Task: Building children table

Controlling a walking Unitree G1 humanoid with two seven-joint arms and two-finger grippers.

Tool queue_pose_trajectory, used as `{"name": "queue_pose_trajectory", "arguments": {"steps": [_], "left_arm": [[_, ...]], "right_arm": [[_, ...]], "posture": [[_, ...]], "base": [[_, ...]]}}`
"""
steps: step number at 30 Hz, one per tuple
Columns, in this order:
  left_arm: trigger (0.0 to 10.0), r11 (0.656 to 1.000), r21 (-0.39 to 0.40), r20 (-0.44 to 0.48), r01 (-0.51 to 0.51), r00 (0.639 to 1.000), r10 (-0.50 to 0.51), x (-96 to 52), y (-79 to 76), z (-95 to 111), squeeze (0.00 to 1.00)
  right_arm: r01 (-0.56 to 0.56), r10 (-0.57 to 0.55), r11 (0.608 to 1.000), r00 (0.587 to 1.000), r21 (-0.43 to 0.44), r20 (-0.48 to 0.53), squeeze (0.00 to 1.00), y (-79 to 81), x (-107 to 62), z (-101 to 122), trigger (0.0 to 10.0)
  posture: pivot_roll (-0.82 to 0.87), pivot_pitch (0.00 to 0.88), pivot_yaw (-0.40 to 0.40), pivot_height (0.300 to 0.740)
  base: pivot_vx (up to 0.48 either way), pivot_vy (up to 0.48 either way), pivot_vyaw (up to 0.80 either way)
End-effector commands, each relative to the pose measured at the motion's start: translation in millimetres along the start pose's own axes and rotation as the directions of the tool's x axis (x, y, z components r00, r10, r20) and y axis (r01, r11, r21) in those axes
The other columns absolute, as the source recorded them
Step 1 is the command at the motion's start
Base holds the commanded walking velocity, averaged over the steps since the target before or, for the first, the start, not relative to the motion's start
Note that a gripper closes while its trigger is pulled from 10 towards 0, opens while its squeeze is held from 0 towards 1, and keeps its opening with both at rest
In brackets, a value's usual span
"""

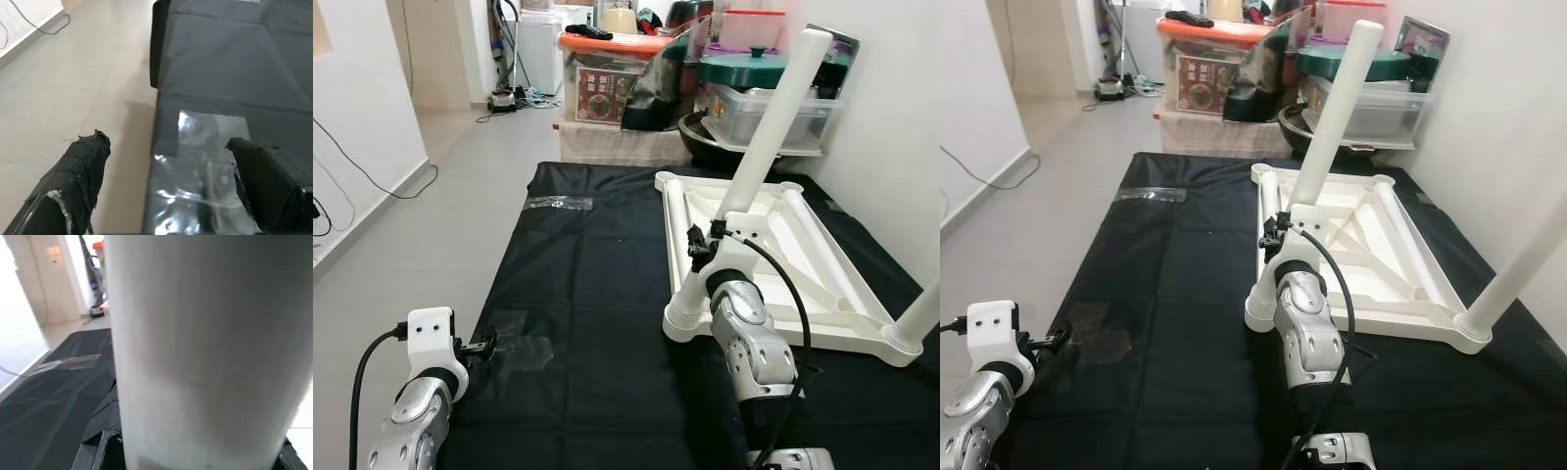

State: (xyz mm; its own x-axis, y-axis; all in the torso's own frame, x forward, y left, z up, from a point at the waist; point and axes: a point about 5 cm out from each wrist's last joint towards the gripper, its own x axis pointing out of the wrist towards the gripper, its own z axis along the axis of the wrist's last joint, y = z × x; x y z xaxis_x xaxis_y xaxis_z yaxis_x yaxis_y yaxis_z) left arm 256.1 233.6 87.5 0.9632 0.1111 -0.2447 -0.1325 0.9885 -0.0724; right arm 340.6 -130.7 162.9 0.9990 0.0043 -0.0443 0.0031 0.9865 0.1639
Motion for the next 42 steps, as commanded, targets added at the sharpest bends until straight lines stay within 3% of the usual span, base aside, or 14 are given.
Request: {"name": "queue_pose_trajectory", "arguments": {"steps": [1,3,4,6,7,9,18,19,22,27,32,34,39,42], "left_arm": [[10.0,1.0,0.0,0.001,0.013,1.0,-0.013,2.0,-2.6,2,0.0],[10.0,0.99,0.027,0.071,0.14,0.987,-0.141,-0.6,-12.5,18,0.0],[10.0,0.99,0.027,0.071,0.14,0.987,-0.141,-0.6,-12.5,18,0.0],[10.0,0.968,0.067,0.122,0.244,0.96,-0.25,-4.3,-19.6,33,0.0],[10.0,0.968,0.067,0.122,0.244,0.96,-0.25,-4.3,-19.6,33,0.0],[10.0,0.935,0.13,0.159,0.329,0.924,-0.347,-8.5,-24.0,49,0.0],[10.0,0.876,0.236,0.189,0.421,0.864,-0.467,-16.4,-29.1,70,0.0],[10.0,0.838,0.263,0.194,0.479,0.824,-0.532,-21.9,-34.3,78,0.0],[10.0,0.799,0.287,0.185,0.528,0.788,-0.587,-26.3,-39.0,82,0.0],[10.0,0.646,0.316,0.101,0.695,0.653,-0.751,-37.7,-53.4,81,0.0],[10.0,0.618,0.331,0.067,0.713,0.636,-0.769,-36.6,-55.0,78,0.0],[10.0,0.627,0.351,0.03,0.696,0.66,-0.75,-23.5,-50.3,72,0.0],[10.0,0.648,0.357,0.02,0.672,0.688,-0.725,-13.4,-45.5,69,0.0],[10.0,0.604,0.367,-0.008,0.707,0.652,-0.758,-13.8,-50.8,68,0.0]], "right_arm": [[0.021,-0.02,1.0,0.99,0.001,-0.143,0.0,-10.2,-2.2,-28,0.0],[-0.31,0.322,0.937,0.945,0.16,-0.052,0.0,26.6,4.1,4,0.0],[-0.31,0.322,0.937,0.945,0.16,-0.052,0.0,26.6,4.1,4,0.0],[-0.563,0.566,0.798,0.823,0.213,0.055,0.0,50.2,0.2,34,0.0],[-0.563,0.566,0.798,0.823,0.213,0.055,0.0,50.2,0.2,34,0.0],[-0.716,0.708,0.676,0.697,0.175,0.112,0.0,58.3,-5.6,53,0.0],[-0.772,0.761,0.627,0.636,0.108,0.128,0.0,62.9,-4.8,64,0.0],[-0.759,0.747,0.645,0.651,0.093,0.134,0.0,64.1,-0.1,67,0.0],[-0.752,0.739,0.654,0.659,0.083,0.141,0.0,66.0,3.5,70,0.0],[-0.797,0.783,0.601,0.602,0.057,0.157,0.0,82.2,2.7,77,0.0],[-0.819,0.805,0.572,0.571,0.045,0.162,0.0,88.6,-0.2,79,0.0],[-0.875,0.862,0.482,0.482,0.036,0.16,0.0,101.8,-11.2,79,0.0],[-0.915,0.903,0.402,0.403,0.034,0.149,0.0,111.6,-22.7,74,0.0],[-0.935,0.924,0.35,0.355,0.06,0.141,0.0,121.8,-34.0,69,0.0]], "posture": [[0.01,0.0,-0.048,0.74],[0.01,0.0,-0.044,0.74],[0.01,0.0,-0.044,0.74],[0.01,0.0,-0.044,0.74],[0.01,0.0,-0.044,0.74],[0.01,0.0,-0.046,0.74],[0.02,0.0,-0.052,0.74],[0.02,0.0,-0.054,0.74],[0.02,0.0,-0.054,0.74],[0.02,0.0,-0.04,0.74],[0.02,0.0,-0.04,0.74],[0.02,0.0,-0.032,0.74],[0.01,0.0,-0.027,0.74],[0.0,0.0,-0.015,0.74]], "base": [[0.0,0.0,0.0],[0.0,0.0,0.0],[0.0,0.0,0.0],[0.0,0.0,0.0],[0.0,0.0,0.0],[0.0,0.0,0.0],[0.0,0.0,0.0],[0.0,0.0,0.0],[0.0,0.0,0.0],[0.0,0.0,0.0],[0.0,0.0,0.0],[0.0,0.0,0.0],[0.0,0.0,0.0],[0.0,0.0,0.0]]}}
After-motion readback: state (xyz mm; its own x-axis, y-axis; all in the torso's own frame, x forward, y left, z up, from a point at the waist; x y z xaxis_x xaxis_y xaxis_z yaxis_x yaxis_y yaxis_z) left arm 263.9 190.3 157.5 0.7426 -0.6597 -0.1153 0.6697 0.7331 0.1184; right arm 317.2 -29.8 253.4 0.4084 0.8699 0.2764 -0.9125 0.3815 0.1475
